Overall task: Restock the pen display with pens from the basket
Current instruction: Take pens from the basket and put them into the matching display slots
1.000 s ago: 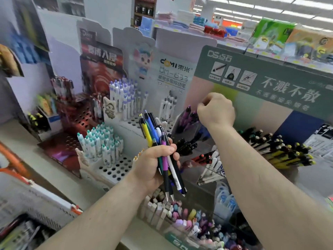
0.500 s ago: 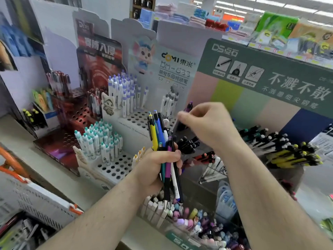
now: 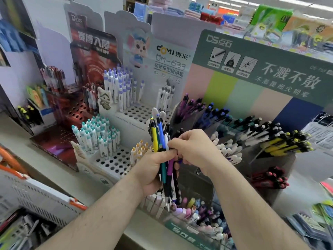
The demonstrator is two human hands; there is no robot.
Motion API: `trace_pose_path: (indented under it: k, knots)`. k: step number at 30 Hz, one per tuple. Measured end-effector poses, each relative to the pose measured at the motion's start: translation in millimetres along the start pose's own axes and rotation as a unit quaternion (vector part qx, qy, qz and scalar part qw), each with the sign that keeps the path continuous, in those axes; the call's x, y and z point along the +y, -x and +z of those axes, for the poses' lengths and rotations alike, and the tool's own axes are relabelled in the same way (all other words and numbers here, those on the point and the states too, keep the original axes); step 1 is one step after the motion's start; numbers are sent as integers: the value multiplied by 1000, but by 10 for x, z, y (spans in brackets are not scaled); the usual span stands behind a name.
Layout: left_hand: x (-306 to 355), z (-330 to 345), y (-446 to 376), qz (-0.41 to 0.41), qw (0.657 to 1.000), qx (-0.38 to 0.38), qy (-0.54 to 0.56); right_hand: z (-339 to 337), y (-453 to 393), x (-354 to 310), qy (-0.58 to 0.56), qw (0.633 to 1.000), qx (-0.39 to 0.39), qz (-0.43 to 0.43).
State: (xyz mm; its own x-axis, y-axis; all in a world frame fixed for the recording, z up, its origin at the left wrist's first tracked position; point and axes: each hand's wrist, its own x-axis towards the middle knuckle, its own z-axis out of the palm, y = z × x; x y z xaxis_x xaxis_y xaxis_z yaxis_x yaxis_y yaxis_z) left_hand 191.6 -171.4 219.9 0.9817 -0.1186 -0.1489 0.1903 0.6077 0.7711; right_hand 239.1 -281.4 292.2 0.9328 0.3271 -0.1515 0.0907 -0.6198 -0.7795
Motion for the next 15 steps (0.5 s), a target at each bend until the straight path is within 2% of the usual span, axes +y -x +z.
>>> trace_pose_path:
  k: [3, 7, 10, 13, 15]
  knots:
    - [-19, 24, 8, -3, 1000, 13, -1, 24, 57, 15, 34, 998, 57, -21]
    - [-22, 63, -6, -1, 1000, 16, -3, 1, 80, 95, -15, 991, 132, -32]
    - [-56, 25, -39, -11, 999, 27, 25, -90, 75, 166, -158, 965, 211, -7]
    - [-78, -18, -59, 0, 996, 13, 89, -218, 127, 214, -317, 909, 267, 41]
    - [-66, -23, -72, 12, 991, -3, 134, -245, 151, 258, -368, 882, 290, 51]
